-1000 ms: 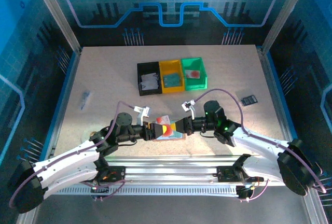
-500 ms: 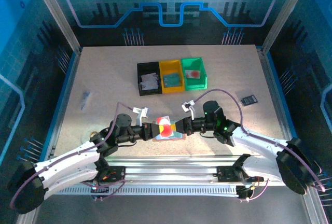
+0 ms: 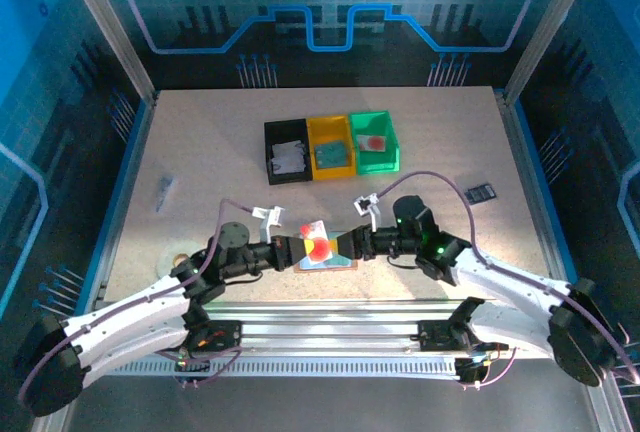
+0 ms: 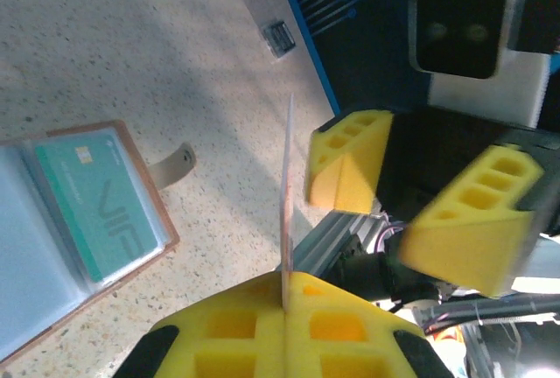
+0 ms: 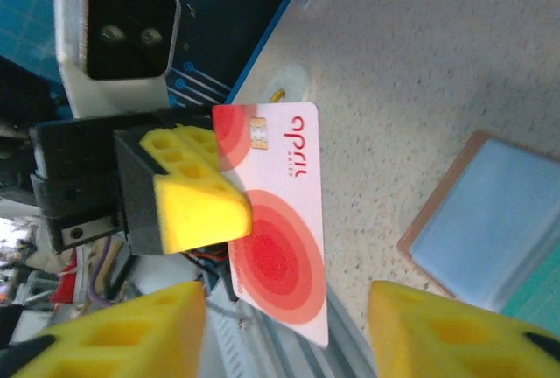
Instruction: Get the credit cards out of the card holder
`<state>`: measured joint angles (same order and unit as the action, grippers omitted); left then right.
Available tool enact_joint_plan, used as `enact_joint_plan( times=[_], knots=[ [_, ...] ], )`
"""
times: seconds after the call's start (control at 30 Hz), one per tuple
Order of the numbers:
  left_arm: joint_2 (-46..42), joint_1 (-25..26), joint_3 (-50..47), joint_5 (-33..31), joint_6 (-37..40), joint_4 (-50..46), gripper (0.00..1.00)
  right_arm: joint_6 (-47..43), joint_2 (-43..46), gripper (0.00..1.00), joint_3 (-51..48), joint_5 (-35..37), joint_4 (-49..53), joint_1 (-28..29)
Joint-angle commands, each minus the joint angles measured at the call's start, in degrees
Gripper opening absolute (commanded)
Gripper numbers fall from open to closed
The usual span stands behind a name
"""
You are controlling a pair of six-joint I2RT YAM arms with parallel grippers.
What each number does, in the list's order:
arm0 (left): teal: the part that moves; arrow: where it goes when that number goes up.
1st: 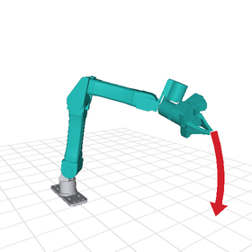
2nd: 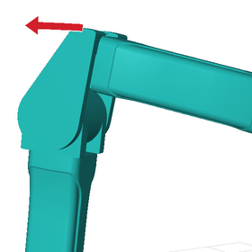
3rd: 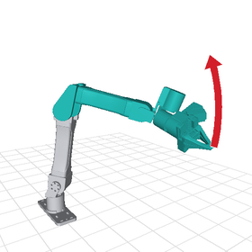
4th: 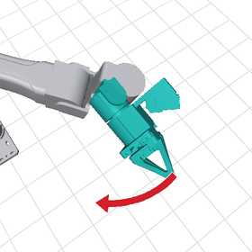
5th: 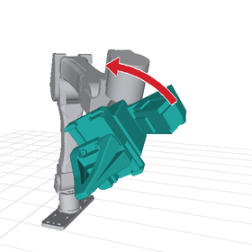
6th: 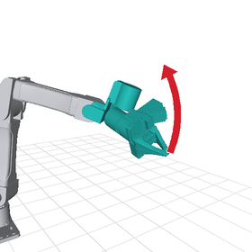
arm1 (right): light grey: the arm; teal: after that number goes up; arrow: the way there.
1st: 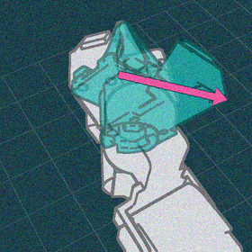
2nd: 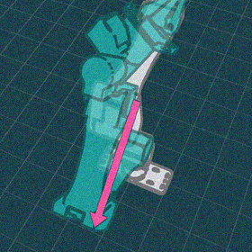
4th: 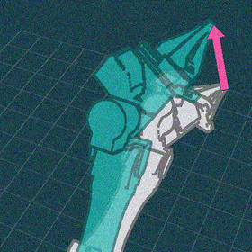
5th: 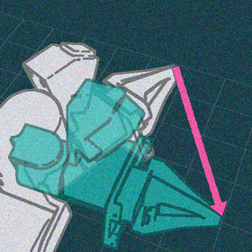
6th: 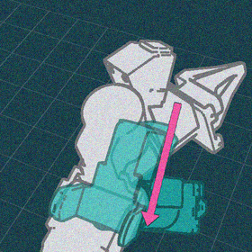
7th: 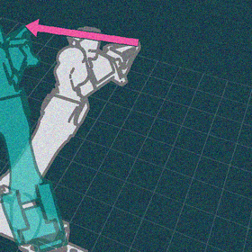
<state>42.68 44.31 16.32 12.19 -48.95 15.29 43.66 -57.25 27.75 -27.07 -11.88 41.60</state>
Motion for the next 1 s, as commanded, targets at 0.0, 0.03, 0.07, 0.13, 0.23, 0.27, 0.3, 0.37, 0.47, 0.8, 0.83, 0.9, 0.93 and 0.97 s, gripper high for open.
enact_joint_plan(
  times=[0.0, 0.03, 0.07, 0.13, 0.23, 0.27, 0.3, 0.37, 0.47, 0.8, 0.83, 0.9, 0.93, 0.97],
  knots=[
    [-3.0, 0.2, -2.0, -5.4, -2.3, 3.1, 0.00, -1.7, 5.0, 0.79, 0.9, 7.4, 5.5, 0.3],
    [-3.7, 0.3, -2.2, -6.2, -2.7, 3.0, 0.00, -1.6, 6.7, 0.92, 0.1, 8.7, 5.4, 0.2],
    [-4.0, 0.3, -2.4, -6.8, -3.0, 3.2, 0.00, -1.2, 8.3, 1.00, -0.8, 9.9, 5.0, 0.2],
    [-4.2, 0.4, -2.6, -8.0, -3.7, 3.9, 0.00, 0.3, 10.7, 1.00, -2.5, 12.2, 3.9, 0.2],
    [-3.5, 0.5, -3.7, -9.3, -5.0, 8.0, 0.00, 3.4, 13.0, 1.00, -5.2, 13.9, 0.5, 0.4],
    [-3.3, 0.5, -3.7, -9.8, -5.3, 8.6, 0.00, 4.6, 13.6, 1.00, -6.1, 15.0, -0.7, 0.8],
    [-3.2, 0.5, -3.8, -10.3, -5.5, 9.4, 0.00, 5.3, 14.3, 1.00, -7.1, 16.2, -2.6, 1.4],
    [-2.8, 0.4, -4.3, -11.2, -6.0, 12.3, 0.00, 8.0, 16.3, 1.00, -10.7, 20.8, -9.2, 3.4],
    [-1.5, 0.5, -3.9, -11.5, -6.3, 14.7, 0.00, 8.9, 18.3, 1.00, -14.6, 28.4, -14.4, 7.9],
    [4.3, 2.6, -5.8, -14.2, -9.8, 26.4, 0.00, 3.1, 8.2, 0.95, -17.0, 47.1, -34.6, 24.3],
    [4.3, 2.8, -6.1, -15.0, -10.1, 27.1, 0.00, 3.1, 5.8, 0.93, -17.2, 47.3, -38.4, 25.1],
    [4.2, 3.3, -6.8, -16.3, -10.4, 28.6, 0.00, 3.9, 1.2, 0.91, -17.0, 47.7, -43.9, 26.3],
    [4.2, 3.5, -7.1, -16.8, -10.4, 29.5, 0.00, 4.6, -1.3, 0.89, -16.8, 47.7, -46.8, 26.7],
    [4.3, 3.8, -7.3, -17.1, -10.4, 30.5, 0.00, 5.1, -3.8, 0.88, -16.7, 48.4, -49.8, 27.1]
  ],
)
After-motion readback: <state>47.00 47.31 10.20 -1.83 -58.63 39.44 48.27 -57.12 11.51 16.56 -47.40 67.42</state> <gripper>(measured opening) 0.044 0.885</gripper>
